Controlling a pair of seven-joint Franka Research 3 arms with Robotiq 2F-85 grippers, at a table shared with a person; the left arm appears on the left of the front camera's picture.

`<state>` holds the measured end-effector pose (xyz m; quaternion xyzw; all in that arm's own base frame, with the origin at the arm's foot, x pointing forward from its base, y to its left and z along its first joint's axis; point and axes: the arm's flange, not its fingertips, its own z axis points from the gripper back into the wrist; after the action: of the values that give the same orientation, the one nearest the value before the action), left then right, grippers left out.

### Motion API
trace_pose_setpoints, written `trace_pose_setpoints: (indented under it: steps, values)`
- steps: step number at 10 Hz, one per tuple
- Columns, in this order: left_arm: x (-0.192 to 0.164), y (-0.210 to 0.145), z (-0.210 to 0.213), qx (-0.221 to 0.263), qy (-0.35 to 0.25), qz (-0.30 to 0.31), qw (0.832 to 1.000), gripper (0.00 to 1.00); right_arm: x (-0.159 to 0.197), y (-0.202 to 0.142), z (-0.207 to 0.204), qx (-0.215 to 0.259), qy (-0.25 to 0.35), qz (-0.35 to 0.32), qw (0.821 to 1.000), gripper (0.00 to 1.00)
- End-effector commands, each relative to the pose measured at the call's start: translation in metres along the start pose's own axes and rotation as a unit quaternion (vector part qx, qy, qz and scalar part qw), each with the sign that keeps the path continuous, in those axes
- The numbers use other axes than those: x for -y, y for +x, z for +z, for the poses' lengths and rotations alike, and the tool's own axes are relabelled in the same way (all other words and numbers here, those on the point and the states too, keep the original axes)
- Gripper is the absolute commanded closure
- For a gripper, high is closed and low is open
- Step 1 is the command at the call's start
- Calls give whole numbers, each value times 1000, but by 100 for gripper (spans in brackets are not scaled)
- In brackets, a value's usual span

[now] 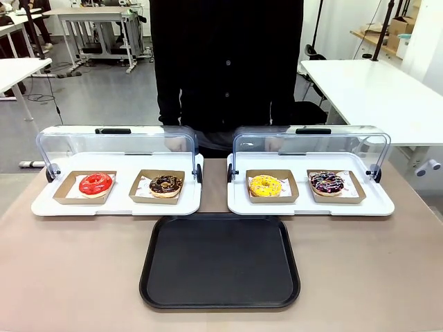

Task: Move the fourth donut from the left to the tray.
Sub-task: Pick up the Paper togo box containing the Donut indicated by the person and place it on the Handle tray.

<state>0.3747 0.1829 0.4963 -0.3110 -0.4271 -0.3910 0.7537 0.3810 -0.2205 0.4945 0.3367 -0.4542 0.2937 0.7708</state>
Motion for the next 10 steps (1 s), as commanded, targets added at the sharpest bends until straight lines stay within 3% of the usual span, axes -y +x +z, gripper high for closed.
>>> trace_pose_setpoints:
  steps: [1, 10]
  values:
    - [-2, 1, 1, 12, -2, -11, 1000, 0, 2, 0, -2, 16, 1, 14, 1000, 0]
    - [-2, 1, 1, 12, -2, -11, 1000, 0, 2, 0, -2, 16, 1, 14, 1000, 0]
